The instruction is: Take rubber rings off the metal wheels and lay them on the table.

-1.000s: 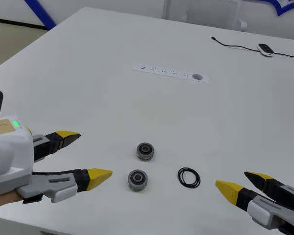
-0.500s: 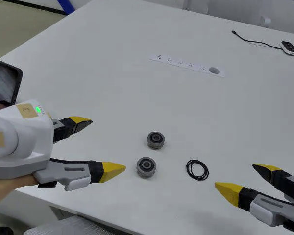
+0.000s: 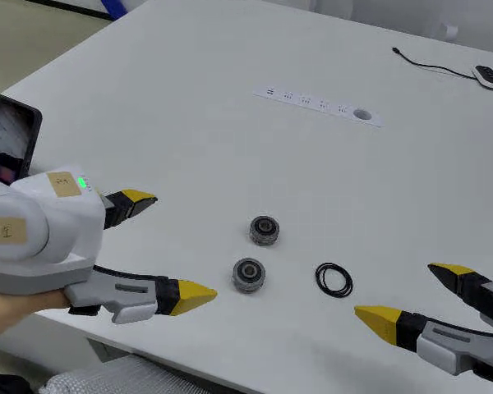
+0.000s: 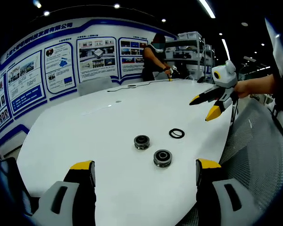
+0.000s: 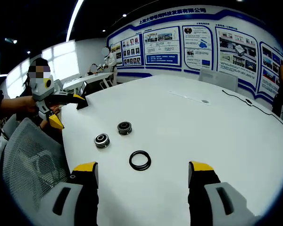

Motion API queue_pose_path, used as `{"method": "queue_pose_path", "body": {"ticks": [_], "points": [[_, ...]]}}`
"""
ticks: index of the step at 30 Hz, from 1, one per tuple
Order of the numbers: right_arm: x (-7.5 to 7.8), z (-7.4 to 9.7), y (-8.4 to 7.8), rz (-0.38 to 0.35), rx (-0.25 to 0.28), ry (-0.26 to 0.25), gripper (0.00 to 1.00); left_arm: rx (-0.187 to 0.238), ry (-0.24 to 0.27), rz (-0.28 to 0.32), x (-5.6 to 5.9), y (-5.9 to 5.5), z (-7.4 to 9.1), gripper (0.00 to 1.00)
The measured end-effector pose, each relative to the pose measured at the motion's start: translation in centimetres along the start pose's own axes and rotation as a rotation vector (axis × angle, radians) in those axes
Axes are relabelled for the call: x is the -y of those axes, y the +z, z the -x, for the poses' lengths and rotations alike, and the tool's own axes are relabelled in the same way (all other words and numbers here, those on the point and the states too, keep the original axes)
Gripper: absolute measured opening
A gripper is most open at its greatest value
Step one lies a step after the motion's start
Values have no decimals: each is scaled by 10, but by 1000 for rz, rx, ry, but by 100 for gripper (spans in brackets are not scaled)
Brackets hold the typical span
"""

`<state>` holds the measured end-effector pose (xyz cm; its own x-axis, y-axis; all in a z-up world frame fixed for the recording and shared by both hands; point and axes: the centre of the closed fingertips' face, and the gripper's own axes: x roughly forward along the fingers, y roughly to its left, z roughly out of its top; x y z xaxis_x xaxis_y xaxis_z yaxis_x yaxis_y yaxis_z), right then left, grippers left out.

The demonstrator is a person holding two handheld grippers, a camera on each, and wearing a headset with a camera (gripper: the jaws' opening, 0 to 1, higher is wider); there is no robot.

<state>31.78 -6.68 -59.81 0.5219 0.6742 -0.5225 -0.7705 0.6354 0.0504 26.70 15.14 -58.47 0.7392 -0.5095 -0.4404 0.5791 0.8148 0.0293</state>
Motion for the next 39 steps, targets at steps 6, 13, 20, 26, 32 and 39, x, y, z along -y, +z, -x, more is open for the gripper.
{"method": "queue_pose_path", "body": {"ticks": [6, 13, 20, 26, 32, 39], "points": [[2, 3, 1, 35, -4, -13, 84, -8, -10, -5, 2, -1, 0, 95], [4, 3, 6, 103, -12, -23, 88, -33, -6, -11, 3, -10, 0, 99], [4, 2, 6, 148, -31, -19, 90, -67, -2, -40, 1, -21, 0, 100], [3, 1, 5, 161, -44, -19, 91, -73, 11, -52, -1, -21, 0, 100], [4, 0, 6, 172, -47, -21, 92, -75, 14, -55, 0, -21, 1, 100], [6, 0, 8, 170, -45, -22, 92, -77, 20, -56, 0, -21, 2, 100]]}}
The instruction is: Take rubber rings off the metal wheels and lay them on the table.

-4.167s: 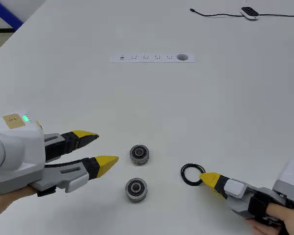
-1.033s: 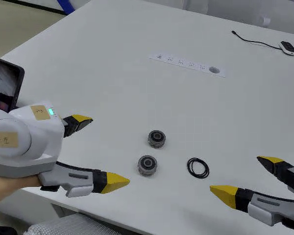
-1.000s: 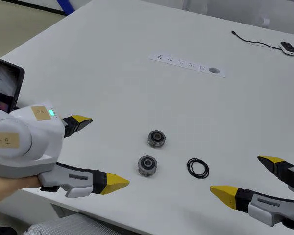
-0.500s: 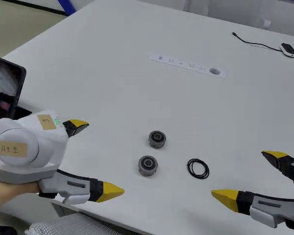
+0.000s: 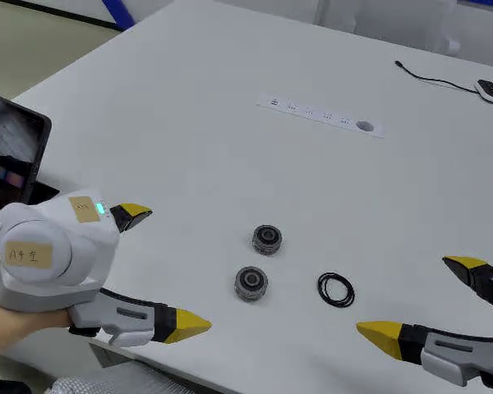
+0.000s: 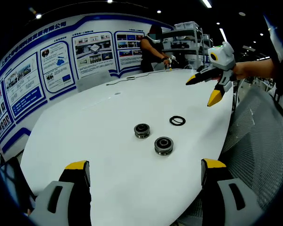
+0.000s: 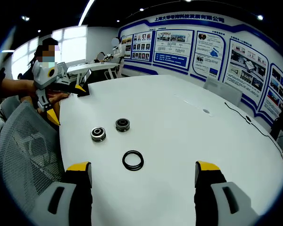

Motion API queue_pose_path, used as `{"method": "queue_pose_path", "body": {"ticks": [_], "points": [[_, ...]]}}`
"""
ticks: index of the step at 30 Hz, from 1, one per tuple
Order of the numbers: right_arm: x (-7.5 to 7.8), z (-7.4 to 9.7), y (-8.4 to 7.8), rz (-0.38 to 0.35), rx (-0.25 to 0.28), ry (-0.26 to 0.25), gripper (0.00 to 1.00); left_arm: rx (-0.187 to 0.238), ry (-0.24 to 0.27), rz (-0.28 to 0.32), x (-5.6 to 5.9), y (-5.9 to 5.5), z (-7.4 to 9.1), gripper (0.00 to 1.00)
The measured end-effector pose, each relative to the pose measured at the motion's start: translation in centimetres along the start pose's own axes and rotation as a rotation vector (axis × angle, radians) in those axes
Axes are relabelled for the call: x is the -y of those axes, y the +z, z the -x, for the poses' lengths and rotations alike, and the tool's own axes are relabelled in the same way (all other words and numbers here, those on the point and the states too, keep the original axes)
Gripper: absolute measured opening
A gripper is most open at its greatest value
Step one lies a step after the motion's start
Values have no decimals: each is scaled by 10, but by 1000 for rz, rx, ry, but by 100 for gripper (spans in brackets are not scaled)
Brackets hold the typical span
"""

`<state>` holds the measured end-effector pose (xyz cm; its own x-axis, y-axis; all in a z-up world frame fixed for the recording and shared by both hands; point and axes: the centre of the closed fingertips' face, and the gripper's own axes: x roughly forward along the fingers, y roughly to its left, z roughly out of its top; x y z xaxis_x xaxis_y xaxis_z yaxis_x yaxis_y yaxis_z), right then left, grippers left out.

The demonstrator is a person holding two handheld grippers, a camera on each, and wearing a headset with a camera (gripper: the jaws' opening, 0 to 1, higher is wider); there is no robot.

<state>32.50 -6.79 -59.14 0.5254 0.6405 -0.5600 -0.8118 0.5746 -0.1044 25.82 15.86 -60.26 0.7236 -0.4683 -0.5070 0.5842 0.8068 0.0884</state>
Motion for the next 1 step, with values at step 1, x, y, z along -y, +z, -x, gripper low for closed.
{"method": "queue_pose_path", "body": {"ticks": [1], "points": [[0, 0, 0, -1, 0, 0, 92, 0, 2, 0, -1, 0, 0, 100]]}}
